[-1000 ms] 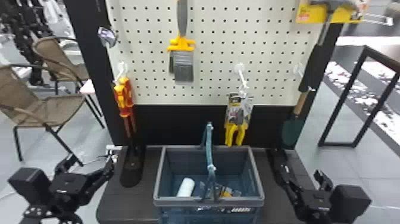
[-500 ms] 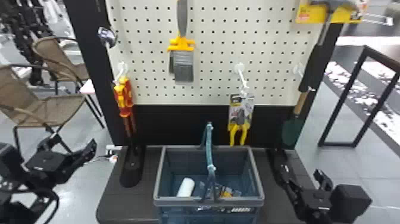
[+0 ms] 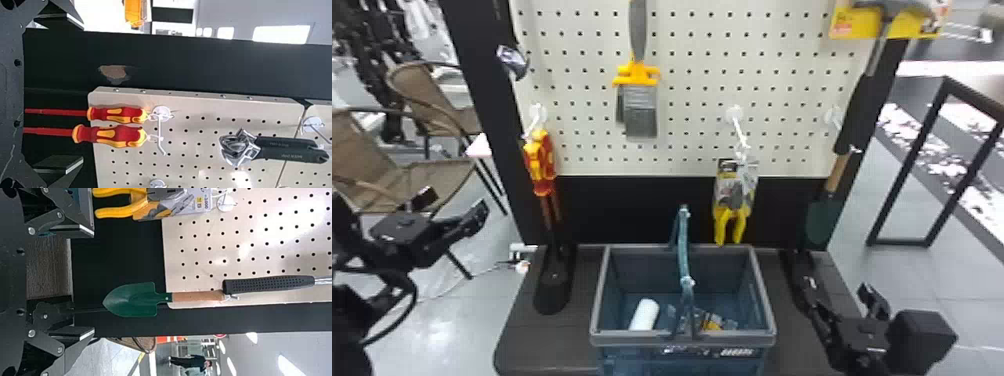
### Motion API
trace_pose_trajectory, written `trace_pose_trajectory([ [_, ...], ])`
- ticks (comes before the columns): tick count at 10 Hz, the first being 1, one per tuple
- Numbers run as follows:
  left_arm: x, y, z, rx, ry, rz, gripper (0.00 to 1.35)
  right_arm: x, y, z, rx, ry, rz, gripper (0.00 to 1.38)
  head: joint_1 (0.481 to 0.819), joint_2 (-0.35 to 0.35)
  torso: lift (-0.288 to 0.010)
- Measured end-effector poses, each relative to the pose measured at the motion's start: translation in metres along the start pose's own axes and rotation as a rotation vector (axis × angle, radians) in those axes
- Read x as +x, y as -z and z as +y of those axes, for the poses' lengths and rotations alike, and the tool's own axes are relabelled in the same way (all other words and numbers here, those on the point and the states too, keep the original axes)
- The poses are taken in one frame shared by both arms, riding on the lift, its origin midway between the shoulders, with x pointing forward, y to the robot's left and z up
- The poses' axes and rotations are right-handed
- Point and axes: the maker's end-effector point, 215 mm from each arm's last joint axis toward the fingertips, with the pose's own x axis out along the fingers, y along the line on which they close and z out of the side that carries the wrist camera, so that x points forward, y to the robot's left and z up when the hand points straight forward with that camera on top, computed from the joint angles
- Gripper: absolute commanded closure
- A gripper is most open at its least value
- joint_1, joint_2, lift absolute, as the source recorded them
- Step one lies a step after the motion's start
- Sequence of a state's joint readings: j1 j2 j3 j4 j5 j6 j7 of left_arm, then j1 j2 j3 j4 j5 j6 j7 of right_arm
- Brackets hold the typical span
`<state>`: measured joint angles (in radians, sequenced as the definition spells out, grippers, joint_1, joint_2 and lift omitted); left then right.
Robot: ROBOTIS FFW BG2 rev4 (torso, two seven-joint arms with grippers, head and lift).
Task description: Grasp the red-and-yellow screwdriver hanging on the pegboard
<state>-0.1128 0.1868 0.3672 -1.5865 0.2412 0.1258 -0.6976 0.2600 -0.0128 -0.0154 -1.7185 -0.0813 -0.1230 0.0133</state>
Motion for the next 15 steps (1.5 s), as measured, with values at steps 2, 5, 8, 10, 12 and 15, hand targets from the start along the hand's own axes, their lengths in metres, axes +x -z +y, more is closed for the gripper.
trace_pose_trajectory([
  [2,0.006,-0.003,0.005,-0.002,0.04,0.031,0.12,-0.001,0.0,0.0,0.0,-0.001,0.0,0.4,0.549,0.0,-0.1],
  [5,0.027,-0.005,-0.005,-0.037,0.147,0.05,0.12,-0.001,0.0,0.003,0.001,-0.01,0.001,0.4,0.549,0.0,-0.1],
  [8,0.05,-0.003,-0.025,-0.05,0.247,0.09,0.12,-0.001,0.0,0.005,0.002,-0.016,0.0,0.4,0.549,0.0,-0.1],
  [10,0.066,-0.001,-0.038,-0.055,0.315,0.124,0.12,-0.001,0.0,0.007,0.002,-0.02,0.0,0.4,0.549,0.0,-0.1],
  [12,0.081,-0.001,-0.053,-0.054,0.372,0.151,0.12,-0.001,0.0,0.009,0.001,-0.024,0.0,0.4,0.549,0.0,-0.1],
  [15,0.094,0.006,-0.083,-0.058,0.48,0.201,0.12,-0.001,0.002,0.01,0.0,-0.031,0.005,0.4,0.549,0.0,-0.1],
])
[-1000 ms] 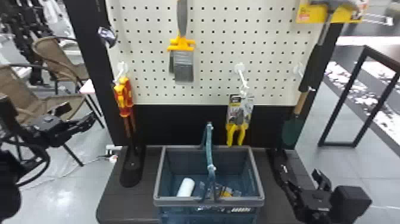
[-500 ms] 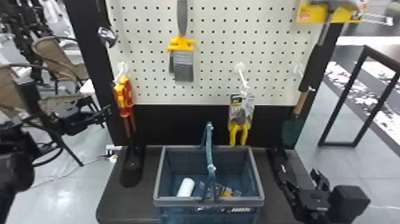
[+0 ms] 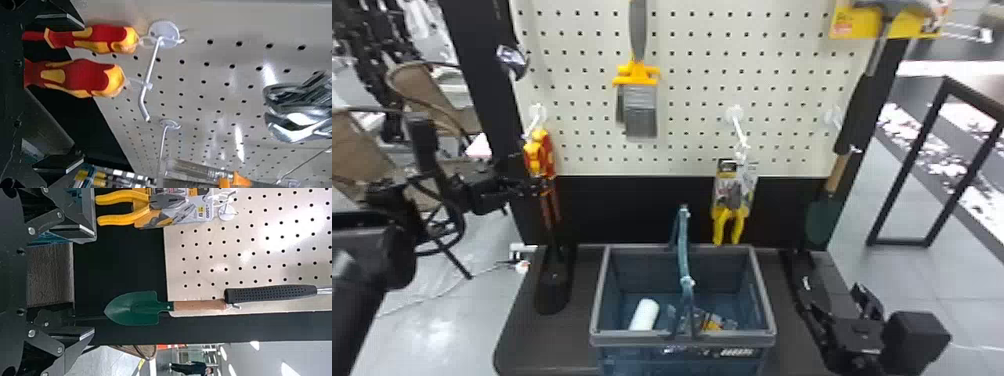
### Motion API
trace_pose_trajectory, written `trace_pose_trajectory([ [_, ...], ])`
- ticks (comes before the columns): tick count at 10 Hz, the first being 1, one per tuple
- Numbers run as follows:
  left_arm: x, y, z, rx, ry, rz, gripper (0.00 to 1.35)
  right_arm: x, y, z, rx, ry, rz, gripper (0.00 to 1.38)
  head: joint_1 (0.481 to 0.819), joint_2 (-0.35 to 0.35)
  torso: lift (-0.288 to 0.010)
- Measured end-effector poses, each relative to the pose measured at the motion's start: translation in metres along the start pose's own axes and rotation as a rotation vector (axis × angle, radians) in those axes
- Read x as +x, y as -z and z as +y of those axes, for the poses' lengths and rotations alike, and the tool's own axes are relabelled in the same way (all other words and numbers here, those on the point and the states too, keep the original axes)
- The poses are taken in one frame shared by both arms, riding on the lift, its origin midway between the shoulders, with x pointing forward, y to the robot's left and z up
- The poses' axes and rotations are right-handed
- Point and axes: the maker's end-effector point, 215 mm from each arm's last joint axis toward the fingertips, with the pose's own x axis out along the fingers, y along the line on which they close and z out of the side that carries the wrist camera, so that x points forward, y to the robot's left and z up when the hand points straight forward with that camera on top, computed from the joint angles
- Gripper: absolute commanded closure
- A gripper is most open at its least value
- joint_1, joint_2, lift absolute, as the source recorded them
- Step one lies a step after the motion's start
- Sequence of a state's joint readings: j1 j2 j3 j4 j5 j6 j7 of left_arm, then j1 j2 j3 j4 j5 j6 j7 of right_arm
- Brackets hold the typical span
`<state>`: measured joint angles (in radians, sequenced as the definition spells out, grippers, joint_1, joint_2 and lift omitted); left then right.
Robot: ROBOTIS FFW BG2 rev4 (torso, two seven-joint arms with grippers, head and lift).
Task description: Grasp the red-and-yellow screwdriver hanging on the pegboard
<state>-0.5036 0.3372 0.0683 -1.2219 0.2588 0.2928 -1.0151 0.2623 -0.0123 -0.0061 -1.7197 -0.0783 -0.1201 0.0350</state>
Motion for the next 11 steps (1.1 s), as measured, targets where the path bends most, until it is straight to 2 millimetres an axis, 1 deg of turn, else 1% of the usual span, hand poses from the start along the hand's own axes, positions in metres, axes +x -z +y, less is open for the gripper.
trace_pose_trajectory([
  [1,0.007,0.004,-0.005,0.0,0.029,0.023,0.12,0.0,0.0,0.001,0.0,-0.002,0.001,0.4,0.549,0.0,-0.1],
  [3,0.016,0.004,-0.01,0.01,0.053,0.04,0.12,0.0,0.001,0.001,0.0,-0.005,0.004,0.4,0.549,0.0,-0.1],
  [5,0.016,0.002,-0.007,0.023,0.051,0.046,0.12,0.0,0.003,0.002,-0.001,-0.011,0.011,0.4,0.549,0.0,-0.1],
  [6,0.015,0.002,-0.006,0.022,0.049,0.049,0.21,0.0,0.005,0.002,-0.001,-0.011,0.015,0.4,0.549,0.0,-0.1],
  [7,0.015,0.002,-0.006,0.023,0.049,0.052,0.6,-0.001,0.006,0.002,0.0,-0.011,0.018,0.4,0.549,0.0,-0.1],
  [8,0.016,0.003,-0.005,0.026,0.048,0.059,0.93,-0.002,0.008,0.002,0.002,-0.011,0.023,0.4,0.549,0.0,-0.1],
  [9,0.016,0.005,-0.004,0.02,0.043,0.066,1.0,-0.002,0.01,0.002,0.004,-0.01,0.027,0.4,0.549,0.0,-0.1],
  [10,0.016,0.008,-0.004,0.01,0.041,0.073,1.22,-0.003,0.012,0.001,0.006,-0.009,0.03,0.4,0.549,0.0,-0.1],
  [11,0.017,0.01,-0.004,0.001,0.038,0.079,1.21,-0.004,0.015,0.001,0.008,-0.008,0.036,0.4,0.549,0.0,-0.1],
])
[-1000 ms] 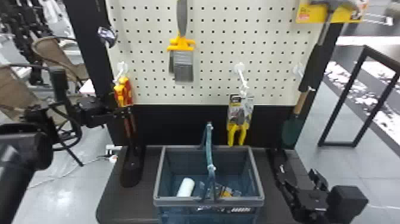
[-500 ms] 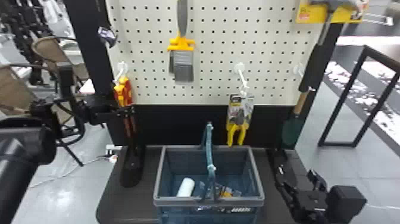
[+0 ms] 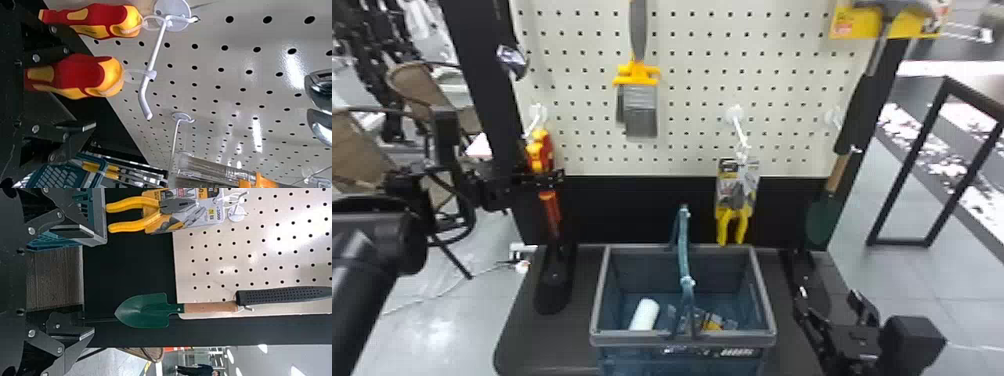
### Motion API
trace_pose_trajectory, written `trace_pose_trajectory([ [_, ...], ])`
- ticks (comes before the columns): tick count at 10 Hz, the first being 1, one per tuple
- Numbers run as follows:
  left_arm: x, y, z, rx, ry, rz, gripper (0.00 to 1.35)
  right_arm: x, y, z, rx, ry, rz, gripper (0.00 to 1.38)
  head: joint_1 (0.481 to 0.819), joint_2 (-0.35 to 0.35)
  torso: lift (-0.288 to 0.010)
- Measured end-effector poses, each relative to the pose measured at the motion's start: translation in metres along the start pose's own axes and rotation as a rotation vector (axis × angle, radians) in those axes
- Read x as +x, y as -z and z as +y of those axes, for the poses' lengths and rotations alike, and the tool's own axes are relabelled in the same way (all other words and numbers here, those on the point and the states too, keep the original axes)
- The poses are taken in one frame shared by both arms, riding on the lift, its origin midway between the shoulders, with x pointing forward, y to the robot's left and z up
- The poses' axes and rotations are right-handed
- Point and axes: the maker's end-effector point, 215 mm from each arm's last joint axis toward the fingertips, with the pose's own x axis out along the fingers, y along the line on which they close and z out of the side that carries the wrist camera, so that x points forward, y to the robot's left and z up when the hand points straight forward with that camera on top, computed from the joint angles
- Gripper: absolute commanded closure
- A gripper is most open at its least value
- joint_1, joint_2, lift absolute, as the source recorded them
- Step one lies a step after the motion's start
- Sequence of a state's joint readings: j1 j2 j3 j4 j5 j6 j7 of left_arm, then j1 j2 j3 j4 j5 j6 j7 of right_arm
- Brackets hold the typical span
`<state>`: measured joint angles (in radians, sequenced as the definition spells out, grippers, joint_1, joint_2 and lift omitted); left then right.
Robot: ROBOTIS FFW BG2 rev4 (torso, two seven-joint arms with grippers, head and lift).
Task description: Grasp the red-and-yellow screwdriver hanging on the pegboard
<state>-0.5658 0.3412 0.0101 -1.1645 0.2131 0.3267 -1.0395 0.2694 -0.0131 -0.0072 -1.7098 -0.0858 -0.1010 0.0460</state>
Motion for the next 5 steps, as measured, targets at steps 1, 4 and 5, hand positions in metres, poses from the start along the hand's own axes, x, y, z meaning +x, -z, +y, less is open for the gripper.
trace_pose_trajectory([
  [1,0.0006,0.0,-0.0001,-0.003,-0.001,0.0,1.21,-0.0007,0.0036,-0.0004,0.001,0.001,0.008,0.4,0.549,0.0,-0.1],
  [4,-0.0054,-0.0017,0.0057,-0.005,-0.023,-0.017,1.21,-0.0019,0.0078,-0.0005,0.002,0.001,0.018,0.4,0.549,0.0,-0.1],
  [5,-0.0064,-0.0023,0.0064,-0.005,-0.027,-0.021,1.21,-0.0023,0.0083,-0.0005,0.002,0.002,0.019,0.4,0.549,0.0,-0.1],
])
